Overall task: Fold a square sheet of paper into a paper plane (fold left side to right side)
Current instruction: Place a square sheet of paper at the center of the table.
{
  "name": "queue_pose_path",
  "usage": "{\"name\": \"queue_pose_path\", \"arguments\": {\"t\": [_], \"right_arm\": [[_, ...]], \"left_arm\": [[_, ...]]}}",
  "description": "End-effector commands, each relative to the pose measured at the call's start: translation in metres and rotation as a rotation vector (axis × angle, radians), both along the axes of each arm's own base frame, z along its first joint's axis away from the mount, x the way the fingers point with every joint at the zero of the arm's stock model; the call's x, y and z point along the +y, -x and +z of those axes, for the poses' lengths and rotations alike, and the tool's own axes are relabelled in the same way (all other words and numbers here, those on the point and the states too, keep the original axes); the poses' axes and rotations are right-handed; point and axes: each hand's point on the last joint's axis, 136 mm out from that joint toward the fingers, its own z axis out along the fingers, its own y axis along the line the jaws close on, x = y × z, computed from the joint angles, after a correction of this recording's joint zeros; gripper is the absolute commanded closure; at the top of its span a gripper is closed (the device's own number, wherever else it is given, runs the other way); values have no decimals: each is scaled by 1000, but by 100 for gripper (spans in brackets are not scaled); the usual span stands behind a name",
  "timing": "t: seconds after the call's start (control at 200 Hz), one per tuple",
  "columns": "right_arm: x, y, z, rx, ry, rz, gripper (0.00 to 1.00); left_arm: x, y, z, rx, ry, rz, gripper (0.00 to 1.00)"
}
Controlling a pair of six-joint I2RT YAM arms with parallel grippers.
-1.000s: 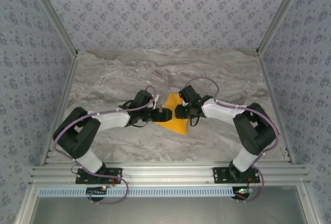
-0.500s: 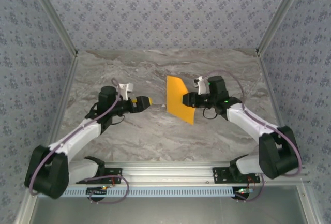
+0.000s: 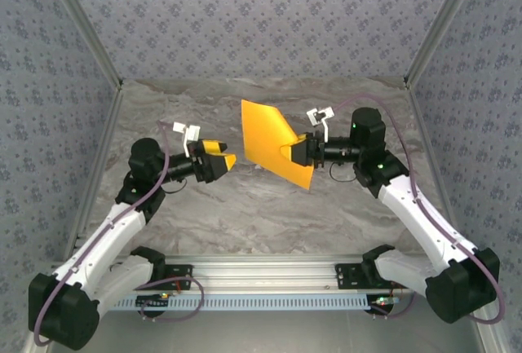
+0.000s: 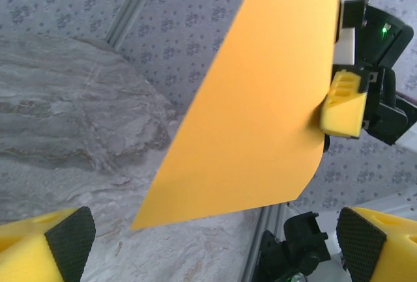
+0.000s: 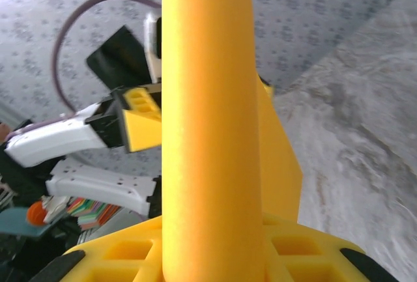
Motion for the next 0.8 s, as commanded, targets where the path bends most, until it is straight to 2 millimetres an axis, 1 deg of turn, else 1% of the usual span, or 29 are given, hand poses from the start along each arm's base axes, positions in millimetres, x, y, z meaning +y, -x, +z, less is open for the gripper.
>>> {"name": "queue_pose_path", "arguments": {"t": [0.0, 0.095, 0.145, 0.195, 0.215, 0.265, 0.325, 0.36, 0.42, 0.495, 0.575, 0.625, 0.645, 0.749, 0.794], "right_arm": [[8, 24, 27, -54, -30, 90, 71], [15, 34, 36, -81, -41, 132, 71], [17, 37, 39, -94, -37, 134, 71], [17, 36, 38, -95, -25, 124, 71], [17, 35, 38, -96, -18, 119, 71], [16, 33, 35, -90, -4, 105, 71], [15, 30, 33, -86, 2, 90, 70], [14, 28, 31, -79, 6, 80, 70], [12, 25, 28, -69, 15, 61, 70], [6, 17, 23, -57, 31, 20, 68], [-3, 6, 12, -41, 71, -52, 61], [-10, -2, 3, -29, 113, -109, 51], [-13, -5, -2, -24, 139, -138, 47], [-32, -25, -31, 18, 247, -282, 32], [-42, -35, -44, 32, 298, -356, 29]], "left_arm": [[-9, 23, 45, -173, 50, -95, 2], [-17, 32, 49, -204, 45, -131, 2], [-19, 37, 53, -219, 51, -147, 3], [-21, 41, 55, -232, 58, -163, 7], [-21, 43, 57, -242, 62, -168, 11], [-22, 47, 61, -255, 69, -180, 26], [-22, 49, 62, -261, 71, -179, 55], [-21, 49, 62, -260, 71, -175, 67], [-21, 48, 59, -251, 67, -167, 83], [-21, 43, 50, -223, 48, -149, 100], [-21, 36, 35, -177, 26, -116, 100], [-21, 31, 23, -143, 12, -96, 100], [-21, 28, 17, -125, 4, -84, 100], [-20, 13, -18, -25, -41, -16, 100], [-19, 8, -35, 19, -63, 4, 100]]}}
